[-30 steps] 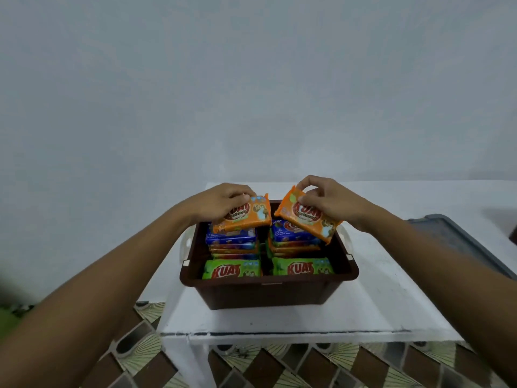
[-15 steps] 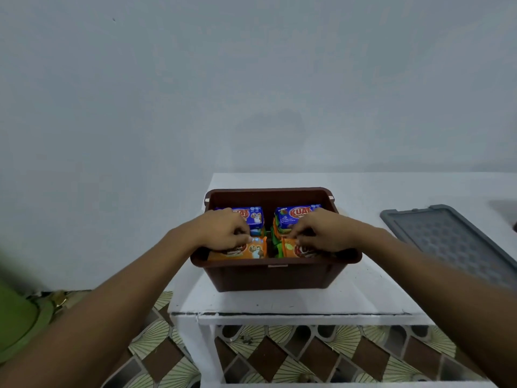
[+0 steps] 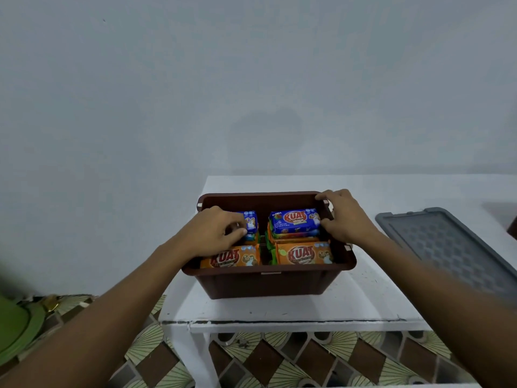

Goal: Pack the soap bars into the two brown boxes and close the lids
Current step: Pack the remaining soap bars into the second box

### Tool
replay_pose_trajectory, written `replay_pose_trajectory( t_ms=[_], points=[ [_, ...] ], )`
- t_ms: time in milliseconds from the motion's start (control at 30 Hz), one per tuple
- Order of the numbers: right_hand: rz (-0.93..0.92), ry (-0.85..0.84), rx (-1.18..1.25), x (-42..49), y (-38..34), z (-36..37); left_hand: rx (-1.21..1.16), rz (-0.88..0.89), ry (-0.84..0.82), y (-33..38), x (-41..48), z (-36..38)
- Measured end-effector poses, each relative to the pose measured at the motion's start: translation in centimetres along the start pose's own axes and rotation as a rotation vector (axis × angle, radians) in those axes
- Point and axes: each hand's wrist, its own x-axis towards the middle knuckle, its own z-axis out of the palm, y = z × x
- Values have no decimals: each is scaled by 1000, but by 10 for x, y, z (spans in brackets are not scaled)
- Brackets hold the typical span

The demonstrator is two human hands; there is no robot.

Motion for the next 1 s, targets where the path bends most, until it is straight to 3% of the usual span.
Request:
replay_pose_trajectory(
  t_ms=[167,433,633,767,867,1000],
  points=[
    [-23,-9,24,0,3,-6,-124,-20,-65,1,4,1],
    [21,39,-13,2,46,-26,-134,39,-124,32,38,17],
    [125,93,-38,4,103,-56,61,168,-207,89,84,36],
    [175,94,-49,3,128,-68,35,180,-291,108,102,40],
    [121,103,-94,1,134,-68,5,119,-369,111,108,39],
    [-109,127,-270,-1,126,-71,-102,45,-419,111,111,38]
  ],
)
